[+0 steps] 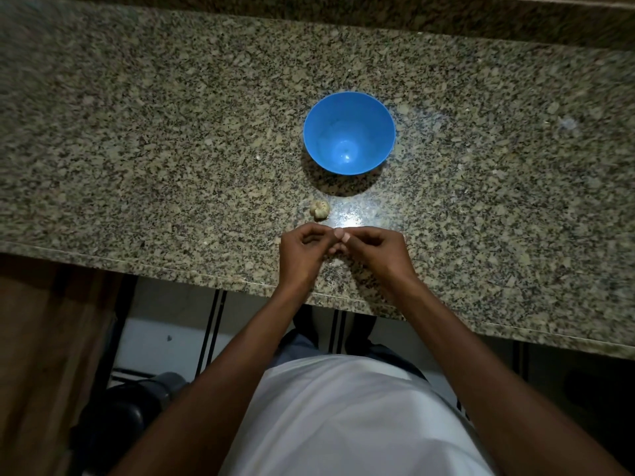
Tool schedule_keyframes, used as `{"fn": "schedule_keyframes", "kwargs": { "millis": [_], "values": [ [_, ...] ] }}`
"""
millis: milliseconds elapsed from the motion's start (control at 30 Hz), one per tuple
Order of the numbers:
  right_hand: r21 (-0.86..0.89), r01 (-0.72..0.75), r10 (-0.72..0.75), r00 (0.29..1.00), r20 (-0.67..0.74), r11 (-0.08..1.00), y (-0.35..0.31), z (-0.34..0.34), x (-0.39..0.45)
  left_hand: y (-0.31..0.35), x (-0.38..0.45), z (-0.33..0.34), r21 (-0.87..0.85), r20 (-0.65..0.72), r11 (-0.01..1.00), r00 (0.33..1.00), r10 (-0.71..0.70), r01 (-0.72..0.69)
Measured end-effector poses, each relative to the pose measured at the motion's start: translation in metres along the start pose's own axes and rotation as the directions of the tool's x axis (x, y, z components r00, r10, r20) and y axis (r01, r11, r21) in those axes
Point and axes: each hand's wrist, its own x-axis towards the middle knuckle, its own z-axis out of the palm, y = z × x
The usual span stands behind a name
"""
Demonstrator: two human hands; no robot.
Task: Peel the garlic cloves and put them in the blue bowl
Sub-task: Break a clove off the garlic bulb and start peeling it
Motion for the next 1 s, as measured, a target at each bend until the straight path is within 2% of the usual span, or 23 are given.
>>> {"fn": "schedule_keyframes", "kwargs": {
  "millis": [100, 133, 200, 300, 400, 567, 733, 900, 1000],
  "values": [
    [0.105, -0.068, 0.069, 0.998, -0.004, 0.992, -0.001, 0.004, -0.005, -0.006, -0.003, 0.006, -0.016, -0.05, 1.0, 0.999, -0.008, 0.007],
    [0.076, -0.049, 0.052, 0.998, -0.038, 0.996, 0.0, 0.005, -0.005, -0.008, -0.004, 0.008, -0.033, -0.063, 0.999, 0.998, -0.027, 0.025],
    [-0.087, 0.036, -0.046, 0.992, -0.12, 0.996, 0.001, 0.009, -0.004, -0.008, -0.004, 0.013, -0.069, -0.085, 0.995, 0.993, -0.079, 0.073],
    [-0.261, 0.153, -0.198, 0.967, -0.16, 0.953, 0.0, 0.012, -0.006, -0.005, -0.001, 0.017, -0.11, -0.098, 0.987, 0.986, -0.131, 0.12],
    [-0.331, 0.225, -0.284, 0.948, -0.145, 0.917, 0.0, 0.012, -0.007, 0.003, 0.003, 0.015, -0.182, -0.044, 0.964, 0.978, -0.202, 0.191],
    [-0.327, 0.248, -0.312, 0.937, -0.158, 0.912, 0.0, 0.011, -0.007, 0.012, 0.009, 0.012, -0.289, 0.053, 0.878, 0.922, -0.384, 0.383],
    [-0.349, 0.285, -0.355, 0.922, -0.156, 0.893, 0.003, 0.012, -0.008, 0.011, 0.015, 0.013, -0.455, 0.155, 0.699, 0.822, -0.548, 0.552],
    [-0.347, 0.294, -0.363, 0.919, -0.154, 0.891, 0.005, 0.012, -0.008, 0.015, 0.013, 0.006, -0.47, 0.248, 0.624, 0.772, -0.585, 0.624],
    [-0.284, 0.264, -0.317, 0.934, -0.161, 0.922, 0.005, 0.012, -0.007, 0.016, 0.009, 0.005, -0.475, 0.268, 0.621, 0.775, -0.573, 0.623]
  ]
}}
